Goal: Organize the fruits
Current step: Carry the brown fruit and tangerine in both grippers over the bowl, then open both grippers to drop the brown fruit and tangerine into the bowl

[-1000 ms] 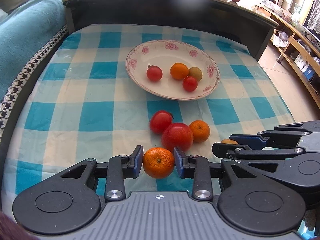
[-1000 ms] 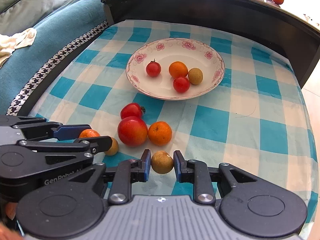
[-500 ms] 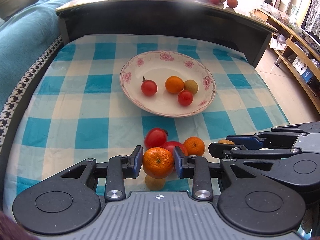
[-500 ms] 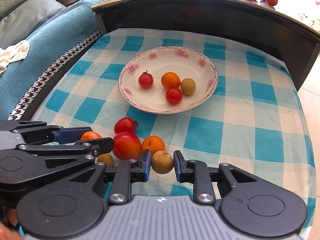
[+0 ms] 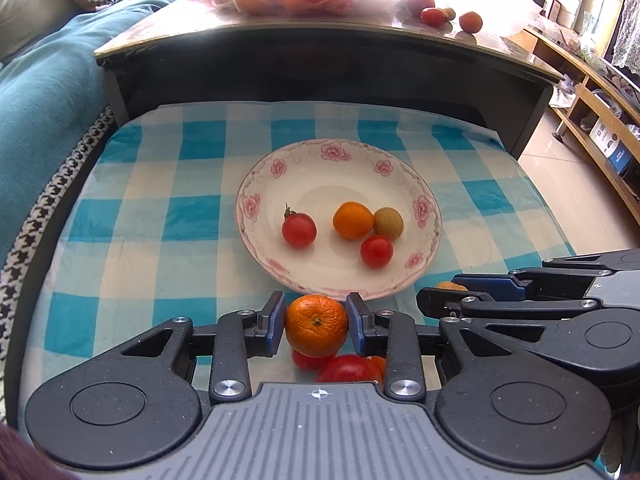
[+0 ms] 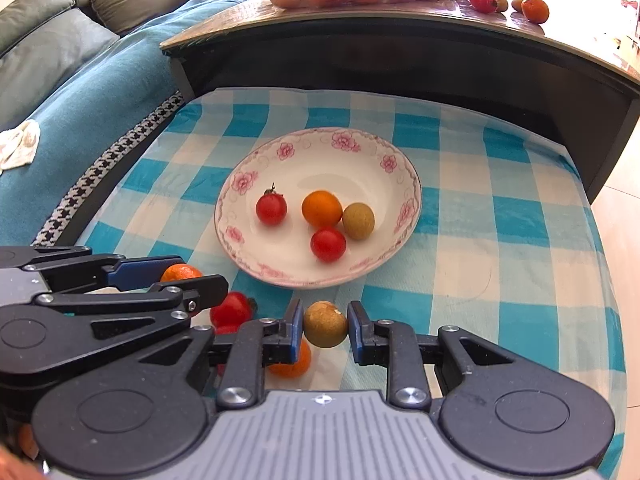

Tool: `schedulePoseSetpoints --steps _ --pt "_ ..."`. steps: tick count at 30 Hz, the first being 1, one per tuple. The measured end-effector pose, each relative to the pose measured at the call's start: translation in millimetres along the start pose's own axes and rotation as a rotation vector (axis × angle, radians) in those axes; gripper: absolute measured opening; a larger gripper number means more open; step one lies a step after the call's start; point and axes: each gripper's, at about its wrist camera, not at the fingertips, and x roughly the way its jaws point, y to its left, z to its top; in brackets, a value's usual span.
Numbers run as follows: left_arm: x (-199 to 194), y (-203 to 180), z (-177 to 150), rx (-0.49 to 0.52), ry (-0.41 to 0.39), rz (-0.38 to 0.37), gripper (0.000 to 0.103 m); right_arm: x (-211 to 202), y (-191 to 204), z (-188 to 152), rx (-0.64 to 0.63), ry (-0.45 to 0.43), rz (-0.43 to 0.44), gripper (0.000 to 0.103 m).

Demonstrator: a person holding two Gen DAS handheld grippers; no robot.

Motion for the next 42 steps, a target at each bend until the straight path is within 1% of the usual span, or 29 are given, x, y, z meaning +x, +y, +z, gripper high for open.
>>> schedulePoseSetpoints --steps 14,29,31,35,40,42 --pt "26 5 20 -0.010 0.014 0.013 0.039 28 -10 24 -0.001 0.004 -0.009 0.027" --pt "42 9 25 -0.033 0.031 0.015 0.040 44 -13 31 -0.014 -0.007 -0.012 0.028" --pt "43 10 26 -0.043 0.034 0.014 0.041 45 -12 31 -0.016 -0.008 -0.012 0.028" --pt "42 11 26 -0.043 0.027 0.022 0.047 45 -13 31 -0.008 -0.012 -0.013 0.028" --pt "38 12 27 -0.055 0.011 0.024 0.051 42 -15 32 -0.003 -0.030 -0.018 0.028" --pt "36 13 28 -0.059 0.004 0.025 0.055 40 -15 32 0.002 -0.037 -0.017 0.028"
